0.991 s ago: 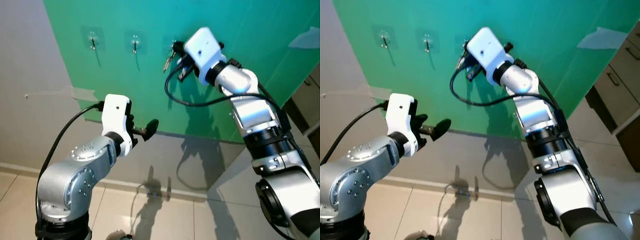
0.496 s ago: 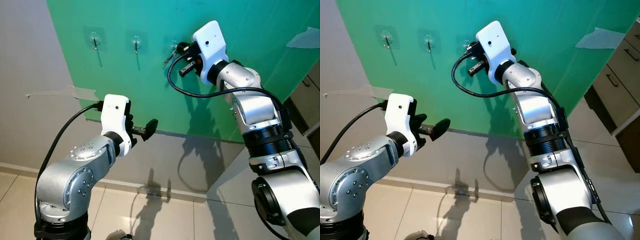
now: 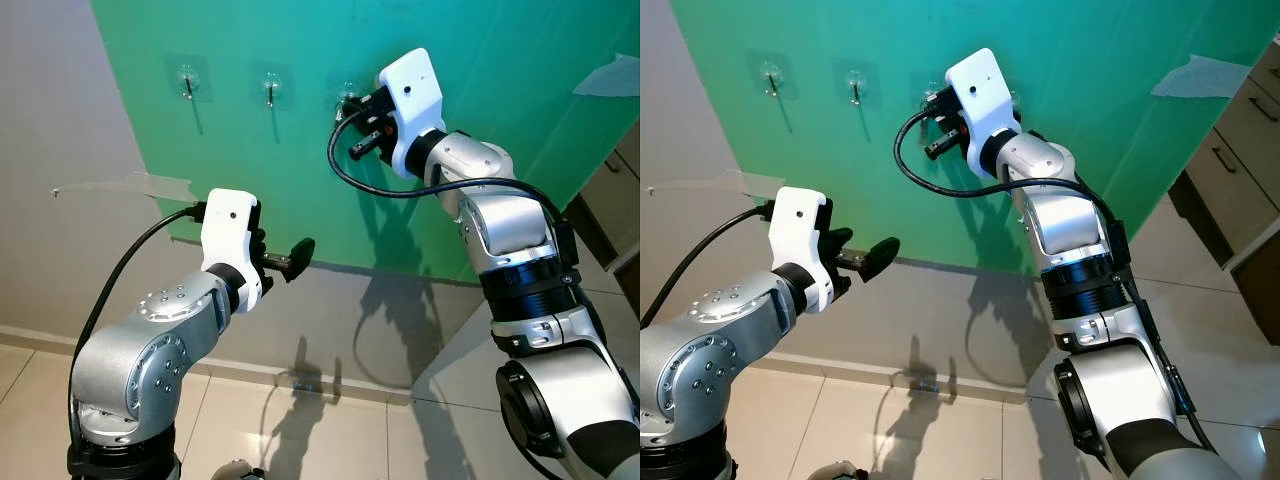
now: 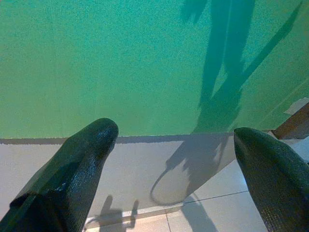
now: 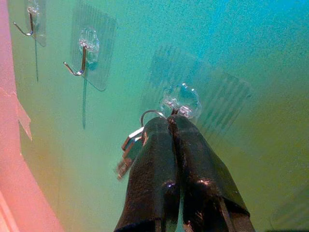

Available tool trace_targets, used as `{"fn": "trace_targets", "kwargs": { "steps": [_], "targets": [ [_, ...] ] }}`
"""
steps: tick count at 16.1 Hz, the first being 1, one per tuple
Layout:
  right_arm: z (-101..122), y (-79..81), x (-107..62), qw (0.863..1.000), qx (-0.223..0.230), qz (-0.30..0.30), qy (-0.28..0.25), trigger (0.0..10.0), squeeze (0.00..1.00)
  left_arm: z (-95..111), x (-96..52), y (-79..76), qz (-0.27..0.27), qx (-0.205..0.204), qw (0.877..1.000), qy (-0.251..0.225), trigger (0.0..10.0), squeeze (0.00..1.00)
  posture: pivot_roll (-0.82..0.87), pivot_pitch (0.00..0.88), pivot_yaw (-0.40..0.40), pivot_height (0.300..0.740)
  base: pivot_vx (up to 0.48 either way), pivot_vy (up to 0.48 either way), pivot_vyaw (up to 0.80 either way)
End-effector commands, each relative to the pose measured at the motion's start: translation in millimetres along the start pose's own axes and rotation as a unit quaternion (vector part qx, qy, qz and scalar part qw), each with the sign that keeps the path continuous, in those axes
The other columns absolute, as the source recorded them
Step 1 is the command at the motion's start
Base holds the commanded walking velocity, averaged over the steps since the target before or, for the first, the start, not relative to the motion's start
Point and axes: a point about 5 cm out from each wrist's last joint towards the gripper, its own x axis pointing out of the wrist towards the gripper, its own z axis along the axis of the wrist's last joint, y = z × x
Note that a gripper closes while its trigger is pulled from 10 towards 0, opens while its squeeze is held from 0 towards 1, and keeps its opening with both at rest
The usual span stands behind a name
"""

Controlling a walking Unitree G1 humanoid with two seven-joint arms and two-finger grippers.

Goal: Hang keys on a hook

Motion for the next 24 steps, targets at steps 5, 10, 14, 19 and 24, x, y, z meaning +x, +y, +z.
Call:
{"fn": "trace_targets", "kwargs": {
  "steps": [5,10,14,19,24],
  "targets": [
    [-16,-1.9,-3.4,0.999,0.025,-0.020,0.032,10.0,0.00,-1,-4.6,-2.8,-0.002,0.003,1.000,0.001,10.0,0.00,-0.02,0.000,-0.064,0.740,0.000,0.000,0.00],
    [1,-5.1,-5.1,0.997,-0.067,-0.043,-0.021,10.0,0.00,-2,-4.5,-4.3,-0.003,0.003,1.000,0.003,10.0,0.00,-0.02,0.000,-0.066,0.740,0.000,0.000,0.00],
    [3,-4.9,-5.4,0.993,-0.098,-0.049,-0.042,10.0,0.00,-3,-5.0,-5.2,-0.002,0.000,1.000,0.003,10.0,0.00,-0.02,0.000,-0.072,0.740,0.000,0.000,0.00],
    [8,8.3,-12.3,0.995,-0.086,-0.013,-0.056,10.0,0.00,-4,-7.6,-4.9,0.002,-0.002,1.000,0.003,10.0,0.00,-0.01,0.000,-0.084,0.740,0.000,0.000,0.00],
    [-16,24.5,-31.6,0.998,-0.055,0.000,-0.011,10.0,0.00,-7,-10.1,-3.3,0.008,-0.006,1.000,0.006,10.0,0.00,-0.02,0.000,-0.083,0.740,0.000,0.000,0.00]
  ]
}}
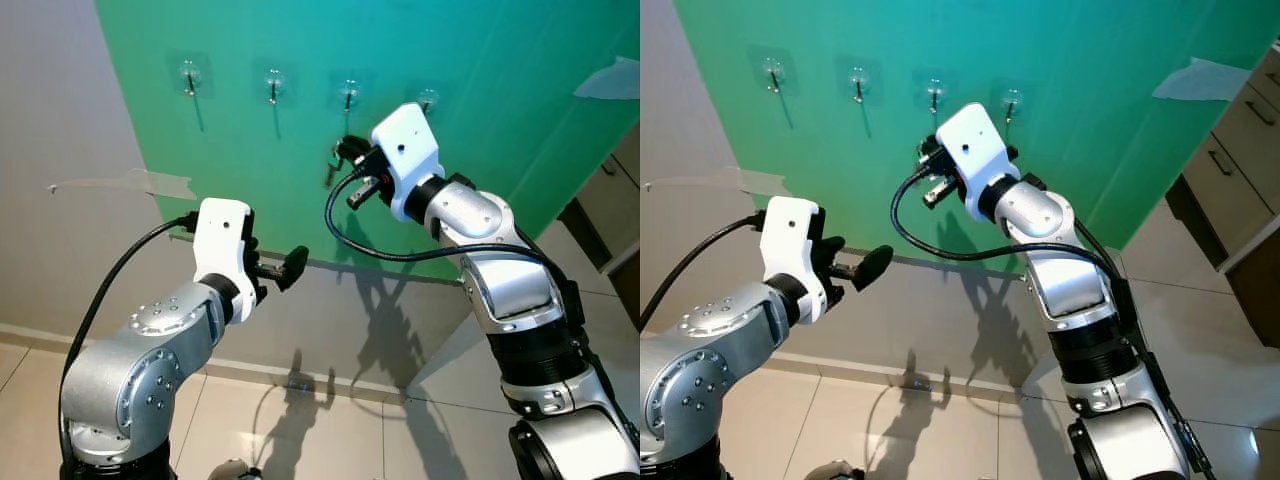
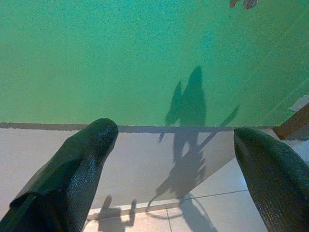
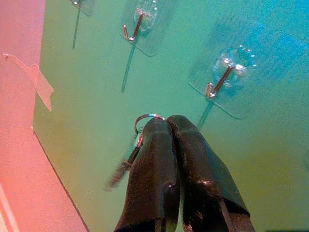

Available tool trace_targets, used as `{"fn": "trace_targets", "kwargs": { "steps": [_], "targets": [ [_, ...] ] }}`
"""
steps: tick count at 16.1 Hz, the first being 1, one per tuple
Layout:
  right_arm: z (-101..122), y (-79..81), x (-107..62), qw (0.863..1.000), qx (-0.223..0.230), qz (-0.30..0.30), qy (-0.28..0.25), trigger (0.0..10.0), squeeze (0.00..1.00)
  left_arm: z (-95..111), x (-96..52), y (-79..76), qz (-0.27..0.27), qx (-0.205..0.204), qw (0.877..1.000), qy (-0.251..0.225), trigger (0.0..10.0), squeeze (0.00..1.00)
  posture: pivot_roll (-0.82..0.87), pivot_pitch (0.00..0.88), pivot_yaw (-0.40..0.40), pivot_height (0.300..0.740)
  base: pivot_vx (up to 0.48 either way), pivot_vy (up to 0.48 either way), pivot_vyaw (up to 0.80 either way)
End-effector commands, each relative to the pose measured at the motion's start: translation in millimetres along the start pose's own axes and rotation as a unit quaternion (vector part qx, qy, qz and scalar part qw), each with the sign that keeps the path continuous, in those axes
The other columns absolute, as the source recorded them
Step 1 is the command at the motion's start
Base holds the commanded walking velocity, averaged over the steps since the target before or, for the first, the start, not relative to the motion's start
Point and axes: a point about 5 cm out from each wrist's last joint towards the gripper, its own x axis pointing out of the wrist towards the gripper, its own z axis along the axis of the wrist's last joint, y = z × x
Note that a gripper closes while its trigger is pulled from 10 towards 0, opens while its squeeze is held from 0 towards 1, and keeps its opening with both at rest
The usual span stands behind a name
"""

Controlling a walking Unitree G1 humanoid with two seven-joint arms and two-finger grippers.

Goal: Hang keys on a hook

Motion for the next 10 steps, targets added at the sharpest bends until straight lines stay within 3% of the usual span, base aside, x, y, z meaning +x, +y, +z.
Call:
{"fn": "trace_targets", "kwargs": {
  "steps": [1,5,10],
  "targets": [
    [7,-6.9,-2.7,1.000,-0.010,-0.014,-0.005,10.0,0.00,0,-1.4,-3.2,-0.006,0.001,1.000,0.000,10.0,0.00,-0.02,0.000,-0.081,0.740,0.000,0.000,0.00],
    [24,-11.8,-2.3,0.999,-0.031,-0.012,-0.032,10.0,0.00,-1,1.8,-6.7,-0.013,0.002,1.000,0.002,10.0,0.00,-0.03,0.000,-0.077,0.740,0.000,0.000,0.00],
    [34,-20.5,5.3,0.999,-0.018,-0.029,-0.040,10.0,0.00,1,0.8,-4.8,-0.009,0.003,1.000,-0.002,10.0,0.00,-0.02,0.000,-0.086,0.740,0.000,0.000,0.00]
  ]
}}
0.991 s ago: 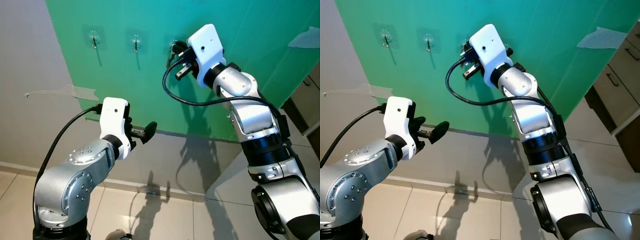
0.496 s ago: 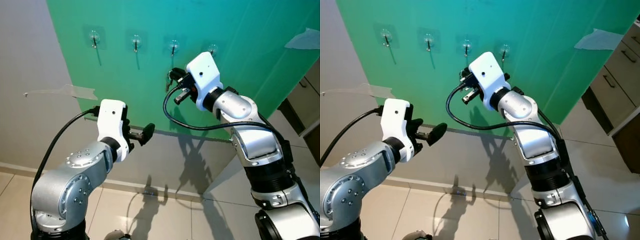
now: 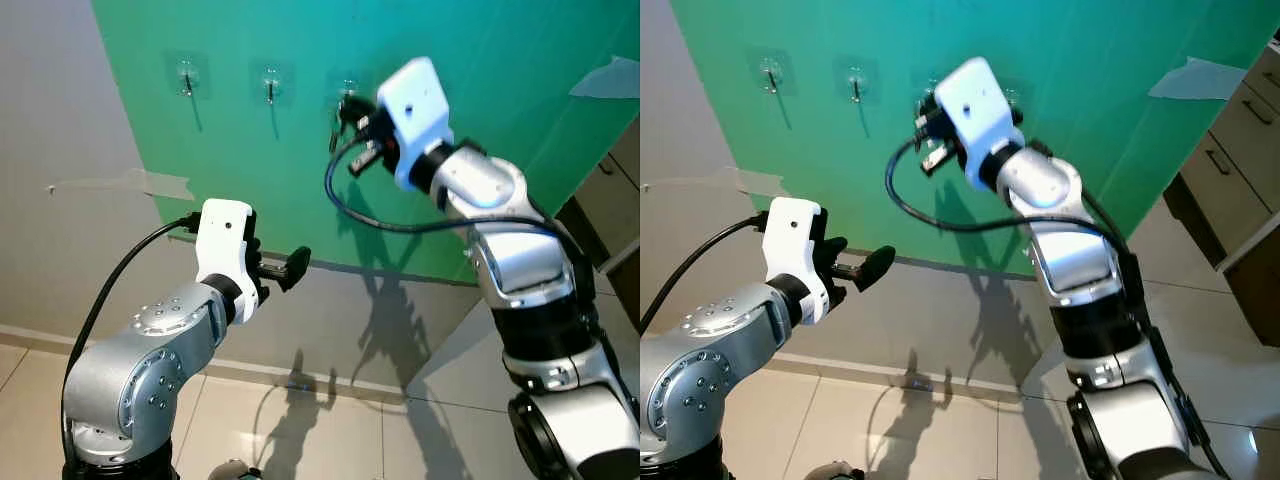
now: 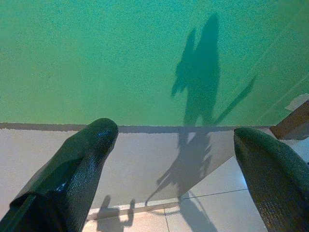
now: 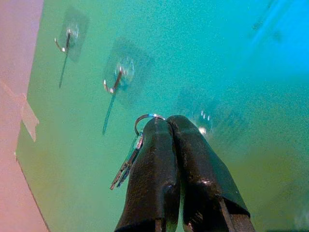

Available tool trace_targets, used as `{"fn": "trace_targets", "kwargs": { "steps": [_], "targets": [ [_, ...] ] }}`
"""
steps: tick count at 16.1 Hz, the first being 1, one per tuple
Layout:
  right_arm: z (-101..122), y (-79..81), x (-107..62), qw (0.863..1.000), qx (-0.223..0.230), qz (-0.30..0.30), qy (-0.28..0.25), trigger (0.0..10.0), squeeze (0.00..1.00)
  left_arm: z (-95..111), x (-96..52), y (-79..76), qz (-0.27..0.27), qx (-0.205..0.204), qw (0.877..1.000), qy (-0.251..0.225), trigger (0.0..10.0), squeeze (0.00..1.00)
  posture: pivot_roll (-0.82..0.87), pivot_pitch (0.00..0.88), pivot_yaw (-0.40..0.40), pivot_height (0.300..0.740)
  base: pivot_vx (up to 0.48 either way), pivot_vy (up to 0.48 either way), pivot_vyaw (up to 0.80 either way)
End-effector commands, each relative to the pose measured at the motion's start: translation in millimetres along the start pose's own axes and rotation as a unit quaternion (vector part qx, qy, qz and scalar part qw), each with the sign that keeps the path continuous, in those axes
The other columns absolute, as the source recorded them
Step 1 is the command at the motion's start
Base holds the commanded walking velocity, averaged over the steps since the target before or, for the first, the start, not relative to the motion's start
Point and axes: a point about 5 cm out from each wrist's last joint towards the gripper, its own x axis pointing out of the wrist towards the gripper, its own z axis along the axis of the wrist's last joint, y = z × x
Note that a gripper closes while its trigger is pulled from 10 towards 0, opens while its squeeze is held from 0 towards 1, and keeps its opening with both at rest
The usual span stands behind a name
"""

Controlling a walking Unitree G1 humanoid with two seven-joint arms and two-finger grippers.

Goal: Hang keys on a hook

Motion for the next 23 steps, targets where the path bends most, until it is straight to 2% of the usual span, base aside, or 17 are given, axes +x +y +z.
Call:
{"fn": "trace_targets", "kwargs": {
  "steps": [1,4,9,11,17,23],
  "targets": [
    [1,-6.4,2.3,1.000,0.006,-0.010,-0.002,10.0,0.00,2,-0.4,-2.1,-0.002,0.002,1.000,-0.005,10.0,0.00,-0.01,0.000,-0.094,0.740,0.000,0.000,0.00],
    [3,-4.7,8.3,1.000,0.009,-0.001,-0.003,10.0,0.00,2,-1.8,-1.9,0.002,0.002,1.000,-0.007,10.0,0.00,0.01,0.000,-0.104,0.740,0.000,0.000,0.00],
    [-7,-2.2,13.7,0.999,0.047,0.004,0.019,10.0,0.00,1,-4.6,-0.3,0.010,-0.001,1.000,-0.007,10.0,0.00,0.02,0.000,-0.110,0.740,0.000,0.000,0.00],
    [-8,-4.6,14.9,0.998,0.050,0.002,0.023,10.0,0.00,7,-5.3,-0.6,0.010,0.005,1.000,-0.025,10.0,0.00,0.02,0.000,-0.110,0.740,0.000,0.000,0.00],
    [-15,-10.0,17.4,0.998,0.041,-0.013,0.035,10.0,0.00,27,-9.1,0.7,-0.007,0.035,0.999,-0.041,10.0,0.00,0.02,0.000,-0.094,0.740,0.000,0.000,0.00],
    [-7,-13.2,19.0,0.999,0.029,-0.019,0.017,10.0,0.00,27,-8.7,0.2,-0.008,0.035,0.999,-0.036,10.0,0.00,0.02,0.000,-0.094,0.740,0.000,0.000,0.00]
  ]
}}
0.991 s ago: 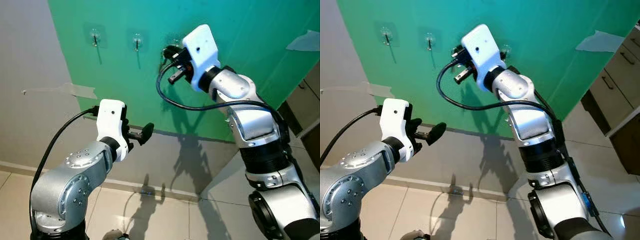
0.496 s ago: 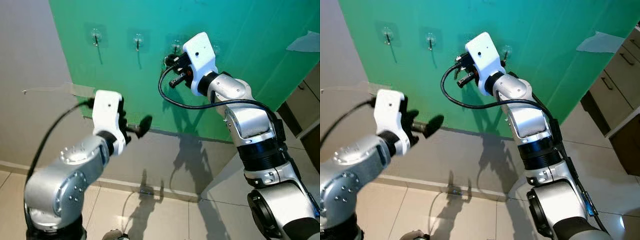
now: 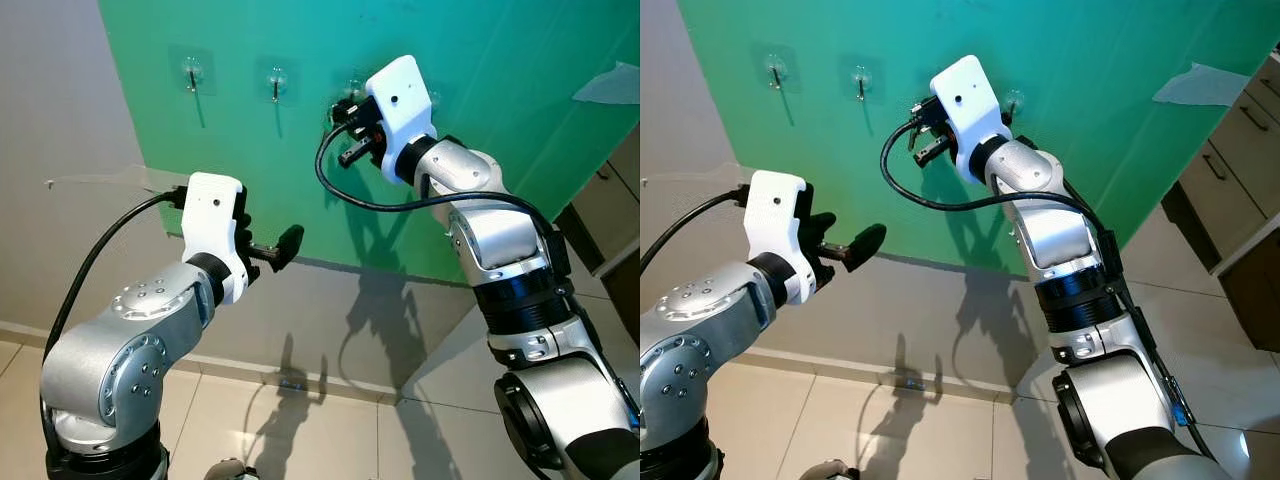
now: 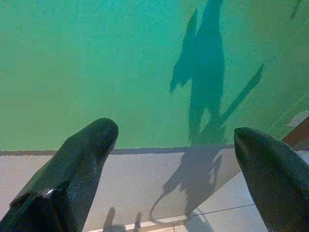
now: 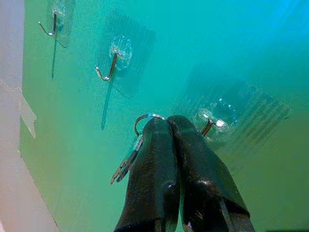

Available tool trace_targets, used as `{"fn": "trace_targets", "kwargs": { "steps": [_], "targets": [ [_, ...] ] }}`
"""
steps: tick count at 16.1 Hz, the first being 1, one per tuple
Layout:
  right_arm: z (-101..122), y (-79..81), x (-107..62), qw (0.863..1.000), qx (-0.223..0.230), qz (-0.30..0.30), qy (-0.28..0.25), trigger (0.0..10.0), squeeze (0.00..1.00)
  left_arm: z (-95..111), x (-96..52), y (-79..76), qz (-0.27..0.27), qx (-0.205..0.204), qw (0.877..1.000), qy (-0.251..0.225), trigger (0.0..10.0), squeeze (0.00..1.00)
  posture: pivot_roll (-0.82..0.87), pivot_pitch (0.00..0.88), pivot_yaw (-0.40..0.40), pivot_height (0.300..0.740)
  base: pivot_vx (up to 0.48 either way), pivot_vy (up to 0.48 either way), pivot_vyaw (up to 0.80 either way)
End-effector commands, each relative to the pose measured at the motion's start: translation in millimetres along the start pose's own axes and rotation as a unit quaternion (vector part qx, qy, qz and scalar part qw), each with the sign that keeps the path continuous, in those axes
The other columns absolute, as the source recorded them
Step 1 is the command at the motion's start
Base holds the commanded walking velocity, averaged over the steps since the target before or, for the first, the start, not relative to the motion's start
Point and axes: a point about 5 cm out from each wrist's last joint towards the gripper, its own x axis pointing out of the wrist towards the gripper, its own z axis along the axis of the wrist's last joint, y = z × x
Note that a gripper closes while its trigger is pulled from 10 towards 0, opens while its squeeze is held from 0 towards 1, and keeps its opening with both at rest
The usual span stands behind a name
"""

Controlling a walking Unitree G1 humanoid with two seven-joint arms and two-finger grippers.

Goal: Hang keys on a hook

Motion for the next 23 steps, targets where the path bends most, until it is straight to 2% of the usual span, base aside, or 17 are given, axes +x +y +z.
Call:
{"fn": "trace_targets", "kwargs": {
  "steps": [1,9,16,23],
  "targets": [
    [9,-11.8,-1.1,1.000,-0.017,-0.022,-0.014,10.0,0.00,3,-0.7,-5.7,-0.017,0.003,1.000,-0.004,10.0,0.00,0.02,0.000,-0.094,0.740,0.000,0.000,0.00],
    [2,-17.9,1.7,0.999,-0.032,-0.042,-0.002,10.0,0.00,4,-0.6,-7.7,-0.023,0.002,1.000,-0.002,10.0,0.00,0.02,0.000,-0.087,0.740,0.000,0.000,0.00],
    [-9,-27.8,2.8,0.994,-0.071,-0.081,0.014,10.0,0.00,4,-0.8,-5.7,-0.025,0.001,1.000,0.002,10.0,0.00,0.02,0.000,-0.079,0.740,0.000,0.000,0.00],
    [-27,-29.6,3.2,0.992,-0.061,-0.095,0.053,10.0,0.00,2,-2.0,-6.3,-0.025,-0.001,1.000,0.007,10.0,0.00,0.02,0.000,-0.080,0.740,0.000,0.000,0.00]
  ]
}}
